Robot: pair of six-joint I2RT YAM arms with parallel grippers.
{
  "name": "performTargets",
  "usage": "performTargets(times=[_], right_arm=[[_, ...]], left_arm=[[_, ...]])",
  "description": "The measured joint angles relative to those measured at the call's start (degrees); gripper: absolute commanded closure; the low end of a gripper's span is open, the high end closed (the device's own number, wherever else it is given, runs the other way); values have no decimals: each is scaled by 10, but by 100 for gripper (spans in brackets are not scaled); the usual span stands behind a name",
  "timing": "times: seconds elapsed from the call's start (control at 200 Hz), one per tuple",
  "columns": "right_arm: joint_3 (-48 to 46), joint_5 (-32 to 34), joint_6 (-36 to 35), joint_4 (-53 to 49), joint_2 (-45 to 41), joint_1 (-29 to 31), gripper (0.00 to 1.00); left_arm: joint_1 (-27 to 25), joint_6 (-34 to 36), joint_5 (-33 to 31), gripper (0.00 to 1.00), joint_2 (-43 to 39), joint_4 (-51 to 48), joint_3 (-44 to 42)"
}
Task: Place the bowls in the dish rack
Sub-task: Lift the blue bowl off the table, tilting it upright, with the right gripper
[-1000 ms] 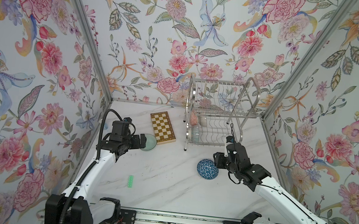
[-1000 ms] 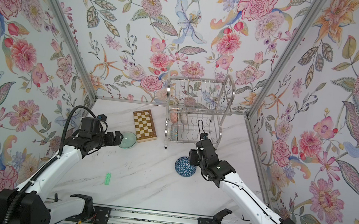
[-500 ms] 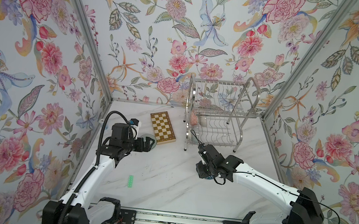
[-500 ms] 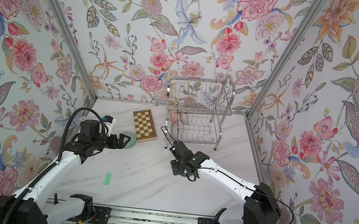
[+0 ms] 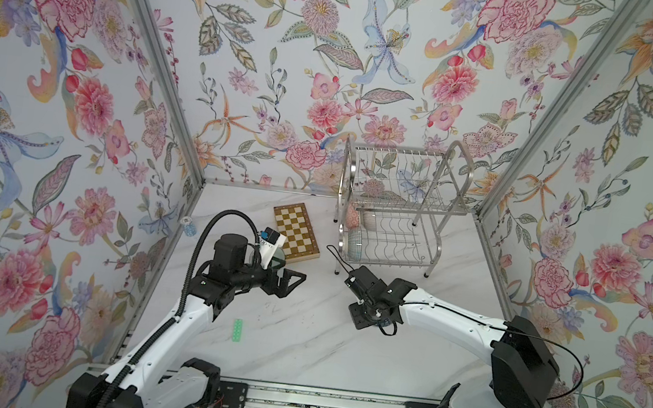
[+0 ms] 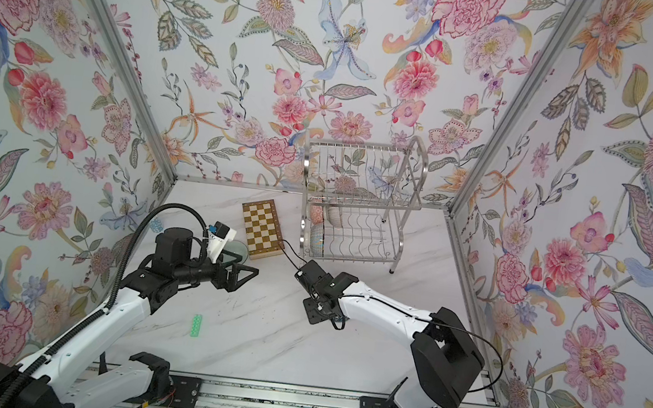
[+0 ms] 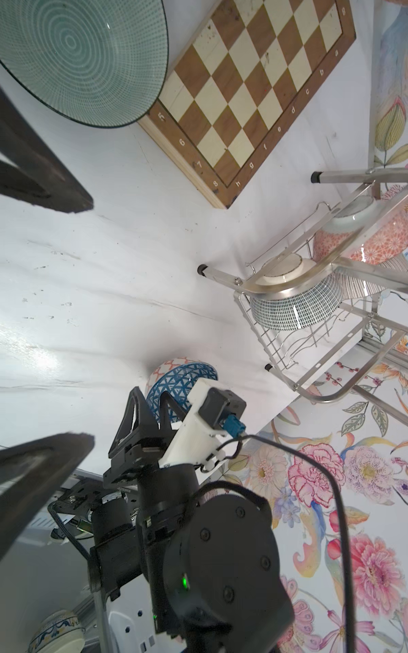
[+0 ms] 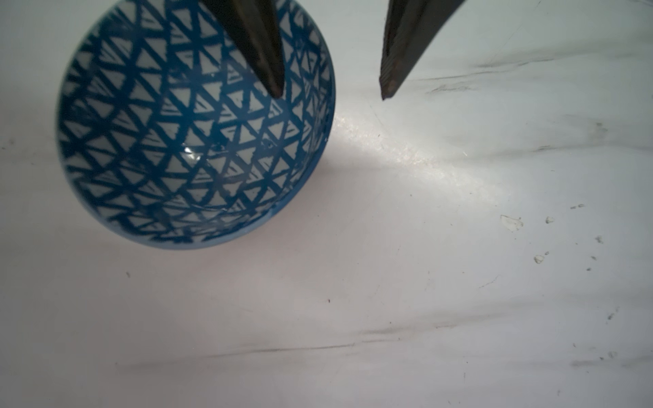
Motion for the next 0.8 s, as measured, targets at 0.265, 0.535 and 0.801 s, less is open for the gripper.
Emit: performTargets(times=[0.265,0.535,0.801], right_arm=[[9,21,-2,0,37,1,66],[10,53,-5,-3,42,8,74],[17,72,-7,-3,46,9,88]], left_arm=[[-3,9,0,1,0,1,0],[-6,19,-16,1,7,-8,0],[-7,23,-37,1,7,-16,0]])
